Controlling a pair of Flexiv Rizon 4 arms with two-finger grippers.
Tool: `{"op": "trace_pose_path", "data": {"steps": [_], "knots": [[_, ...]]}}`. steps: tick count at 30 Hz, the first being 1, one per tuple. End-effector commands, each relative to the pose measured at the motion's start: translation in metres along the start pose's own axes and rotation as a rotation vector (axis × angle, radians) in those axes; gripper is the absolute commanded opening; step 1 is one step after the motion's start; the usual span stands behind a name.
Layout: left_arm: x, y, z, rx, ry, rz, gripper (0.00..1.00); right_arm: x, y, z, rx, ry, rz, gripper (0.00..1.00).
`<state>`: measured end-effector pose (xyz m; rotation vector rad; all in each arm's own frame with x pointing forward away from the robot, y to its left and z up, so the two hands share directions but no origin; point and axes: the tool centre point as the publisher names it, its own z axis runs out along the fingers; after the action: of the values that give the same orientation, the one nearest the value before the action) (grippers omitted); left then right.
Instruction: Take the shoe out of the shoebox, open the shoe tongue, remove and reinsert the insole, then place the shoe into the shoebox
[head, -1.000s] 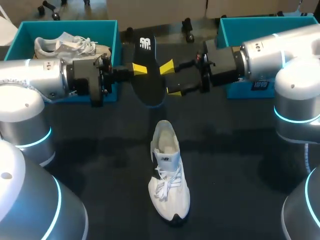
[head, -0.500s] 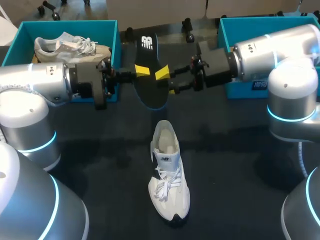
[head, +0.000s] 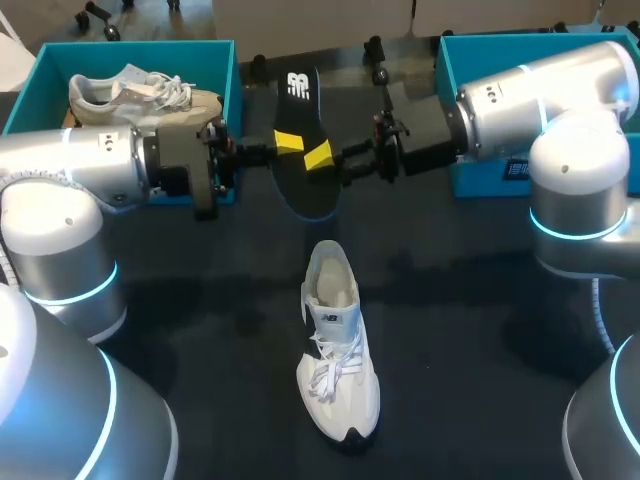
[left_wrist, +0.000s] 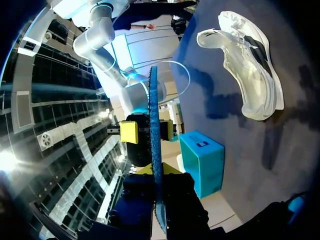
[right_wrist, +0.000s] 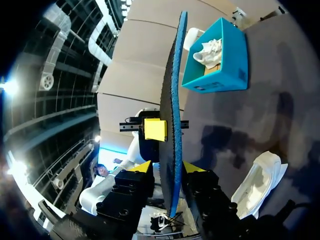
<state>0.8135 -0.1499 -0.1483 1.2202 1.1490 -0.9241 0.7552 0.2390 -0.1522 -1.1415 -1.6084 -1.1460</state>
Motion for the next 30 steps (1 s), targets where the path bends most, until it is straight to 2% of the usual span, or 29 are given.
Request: {"op": "trace_pose_path", "data": {"steps": [1, 8, 15, 23, 30], "knots": [[-0.0002, 0.0011, 0.0014, 0.005, 0.006, -0.001, 0.0, 0.0, 0.0015, 0.0008, 0.009, -0.008, -0.011, 0.32], [-0.0003, 0.0003, 0.0012, 0.01, 0.007, -0.002, 0.0, -0.0034, 0.0034, -0.0011, 0.005, -0.006, -0.021, 0.32], [0.0007, -0.0011, 0.0015, 0.008, 0.007, -0.001, 0.0, -0.0063, 0.0041, -0.0006, -0.004, 0.003, -0.019, 0.24], [0.0012, -0.0032, 0.0029, 0.013, 0.006, -0.003, 0.0, -0.0068, 0.0042, -0.0019, -0.012, 0.005, -0.014, 0.18], [0.0003, -0.0046, 0.0029, 0.015, 0.004, 0.0, 0.0, -0.0079, 0.0039, -0.0032, -0.018, 0.009, -0.011, 0.2]]}}
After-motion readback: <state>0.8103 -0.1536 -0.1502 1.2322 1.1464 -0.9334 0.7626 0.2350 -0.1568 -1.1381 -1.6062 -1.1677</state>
